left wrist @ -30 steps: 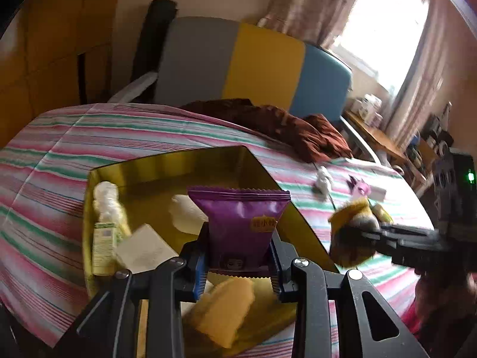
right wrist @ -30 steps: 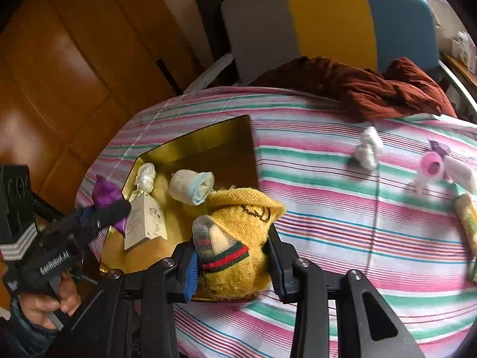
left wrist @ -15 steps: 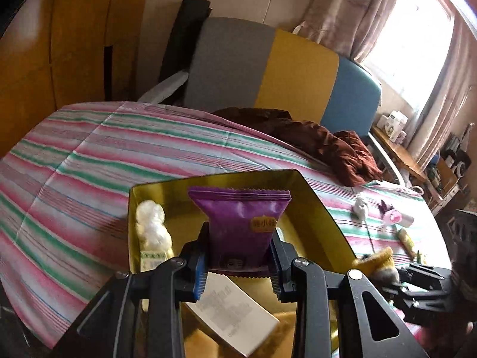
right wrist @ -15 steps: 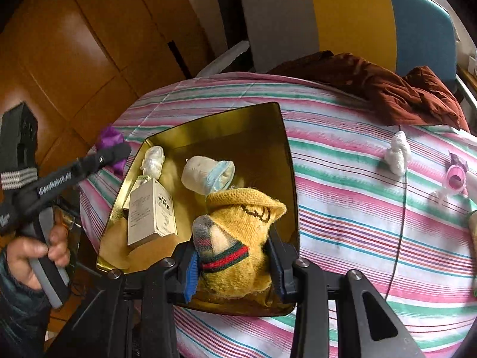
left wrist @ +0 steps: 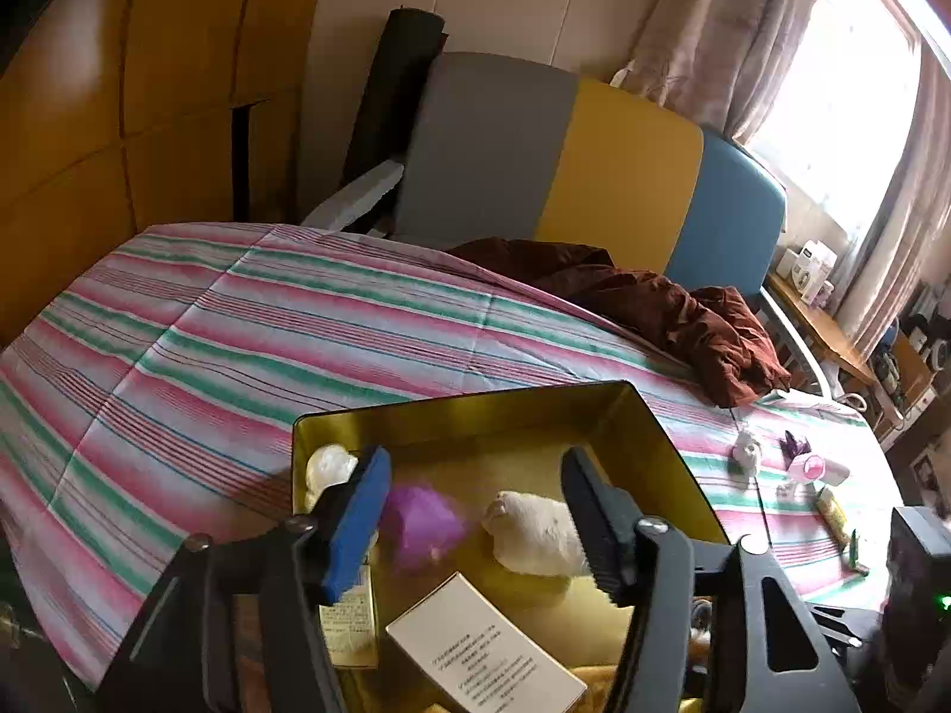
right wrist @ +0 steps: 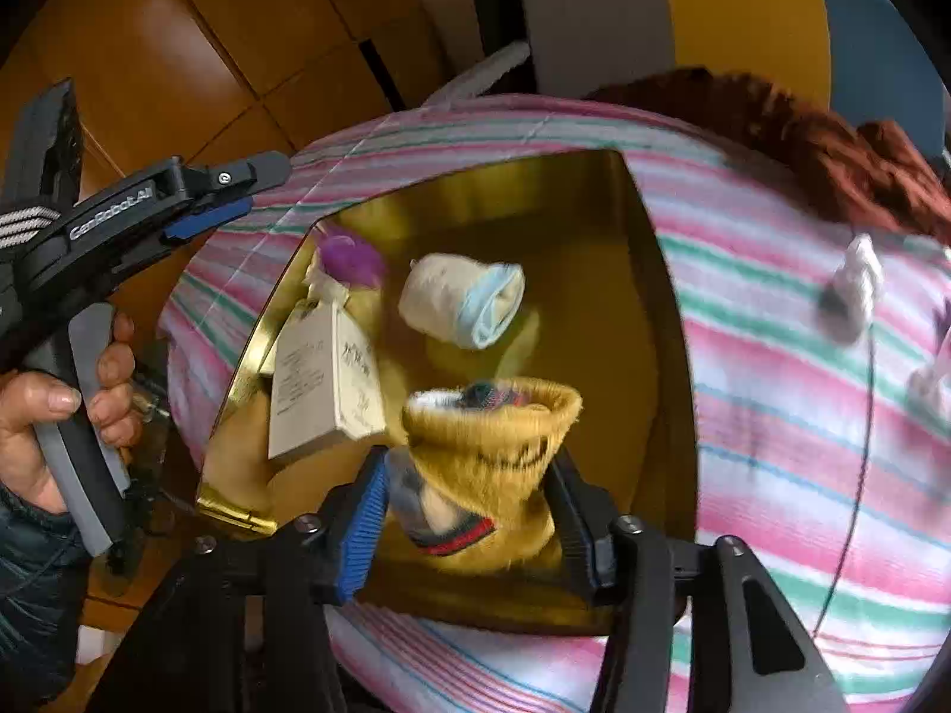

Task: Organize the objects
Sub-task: 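Carry the sock and purple packet to the gold tray and release them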

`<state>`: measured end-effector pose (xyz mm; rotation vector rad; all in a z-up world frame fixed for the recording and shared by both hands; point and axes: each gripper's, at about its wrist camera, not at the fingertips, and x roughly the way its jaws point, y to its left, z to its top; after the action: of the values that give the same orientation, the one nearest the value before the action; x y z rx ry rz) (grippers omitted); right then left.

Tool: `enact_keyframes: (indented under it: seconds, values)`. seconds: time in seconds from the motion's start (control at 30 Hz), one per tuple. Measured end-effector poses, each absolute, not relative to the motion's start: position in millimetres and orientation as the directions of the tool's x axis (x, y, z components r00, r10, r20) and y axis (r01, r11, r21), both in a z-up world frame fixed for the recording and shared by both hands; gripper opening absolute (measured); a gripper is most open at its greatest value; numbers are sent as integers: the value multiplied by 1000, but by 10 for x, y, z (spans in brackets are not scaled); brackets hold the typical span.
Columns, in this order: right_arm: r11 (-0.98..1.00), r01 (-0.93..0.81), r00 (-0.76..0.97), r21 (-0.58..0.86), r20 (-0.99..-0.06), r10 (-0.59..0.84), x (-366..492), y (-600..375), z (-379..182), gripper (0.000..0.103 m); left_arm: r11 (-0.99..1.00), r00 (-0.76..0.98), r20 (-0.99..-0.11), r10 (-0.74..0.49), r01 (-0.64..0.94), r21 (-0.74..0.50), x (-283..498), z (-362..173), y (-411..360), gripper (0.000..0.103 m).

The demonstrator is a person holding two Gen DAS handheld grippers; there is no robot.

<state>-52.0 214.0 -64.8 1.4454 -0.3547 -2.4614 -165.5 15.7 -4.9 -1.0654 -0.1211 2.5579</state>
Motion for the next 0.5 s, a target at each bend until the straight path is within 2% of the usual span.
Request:
enact_keyframes:
  seconds: [0.03, 0.1, 0.27, 0.4, 0.5]
  values:
    - [-930, 105, -462, 352, -811, -359, -503, 2144, -662, 72, -932, -652, -669, 357, -296, -209, -1626, -55, 155, 65]
    - [-927, 102, -467, 361, -805, -365, -469, 2160, -660, 75, -933, -653, -670, 353, -294, -206, -1574, -68, 150, 68]
    - [-925, 79, -482, 371, -798, -361, -414, 2198, -629, 75, -936, -667, -658, 351, -280, -215, -1404, -53, 95, 68]
    - [-927, 58, -504, 369, -791, -346, -344, 2237, -578, 75, -935, -677, -648, 350, -293, -198, -1199, -41, 134, 76]
    - [-936, 49, -522, 347, -790, -320, -285, 2242, -534, 75, -931, -674, -648, 356, -313, -186, -1046, -50, 208, 76]
